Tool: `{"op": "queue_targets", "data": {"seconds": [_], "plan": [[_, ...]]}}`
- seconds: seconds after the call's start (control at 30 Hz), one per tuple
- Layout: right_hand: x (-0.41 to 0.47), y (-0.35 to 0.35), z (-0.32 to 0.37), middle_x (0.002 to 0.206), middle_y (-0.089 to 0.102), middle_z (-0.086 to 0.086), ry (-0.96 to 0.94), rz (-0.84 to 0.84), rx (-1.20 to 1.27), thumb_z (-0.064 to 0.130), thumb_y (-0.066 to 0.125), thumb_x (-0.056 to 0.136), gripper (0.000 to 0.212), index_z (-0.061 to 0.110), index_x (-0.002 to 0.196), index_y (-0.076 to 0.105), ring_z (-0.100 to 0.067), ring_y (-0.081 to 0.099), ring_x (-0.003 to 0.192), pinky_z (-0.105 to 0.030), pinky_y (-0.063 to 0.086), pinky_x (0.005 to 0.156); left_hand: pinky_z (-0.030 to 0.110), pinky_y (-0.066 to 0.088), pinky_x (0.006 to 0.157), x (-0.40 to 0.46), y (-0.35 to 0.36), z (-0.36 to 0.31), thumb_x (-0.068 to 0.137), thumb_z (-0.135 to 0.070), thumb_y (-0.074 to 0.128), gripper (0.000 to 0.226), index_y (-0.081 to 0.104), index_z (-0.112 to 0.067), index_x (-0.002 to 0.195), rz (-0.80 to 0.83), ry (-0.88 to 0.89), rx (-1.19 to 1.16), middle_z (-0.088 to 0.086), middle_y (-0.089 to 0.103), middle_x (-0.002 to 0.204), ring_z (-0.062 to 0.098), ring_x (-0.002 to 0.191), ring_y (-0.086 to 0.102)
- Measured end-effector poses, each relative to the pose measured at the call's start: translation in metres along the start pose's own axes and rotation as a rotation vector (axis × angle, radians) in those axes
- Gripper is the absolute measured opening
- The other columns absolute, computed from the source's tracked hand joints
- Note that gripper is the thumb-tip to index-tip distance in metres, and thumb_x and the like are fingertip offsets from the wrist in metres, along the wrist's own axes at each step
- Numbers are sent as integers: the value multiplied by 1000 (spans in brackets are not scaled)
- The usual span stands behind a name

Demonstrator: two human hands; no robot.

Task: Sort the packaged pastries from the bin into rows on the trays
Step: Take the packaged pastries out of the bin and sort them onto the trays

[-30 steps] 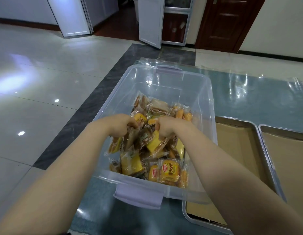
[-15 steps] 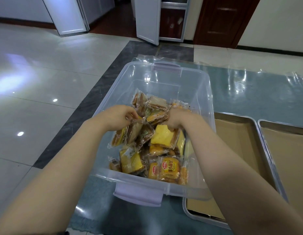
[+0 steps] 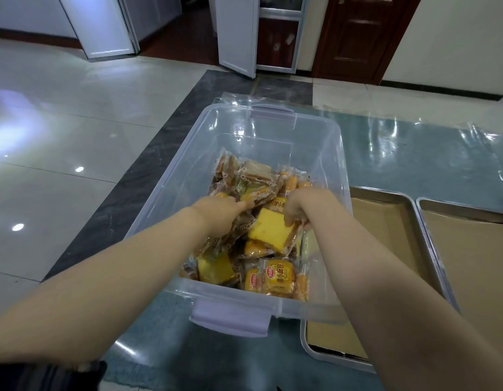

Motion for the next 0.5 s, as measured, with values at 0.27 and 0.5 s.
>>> {"op": "queue_targets", "data": {"seconds": [0.27,0.5], "plan": [[6,17,3,155,32,-14,12,206,287,21,68,90,72,12,151,31,-23,71,94,-38,56,93,30,54,72,2,9,-10,95,-9,44,75,9,-42,153,123,99,109,-1,13,162,20,88,54],[1,16,10,147,45,-17,-8,135,238,26,66,93,62,2,144,40,-20,70,90,-36,53,96,32,46,82,5,9,0,93,-11,49,48,40,-27,137,48,99,1,3,46,136,26,109,54]]}}
Point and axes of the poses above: each hand's wrist, its own x-axis towards the middle knuckle, its own y-axis out of the palm, z = x × y, the point moved 3 cm from there along x, towards the middle knuckle
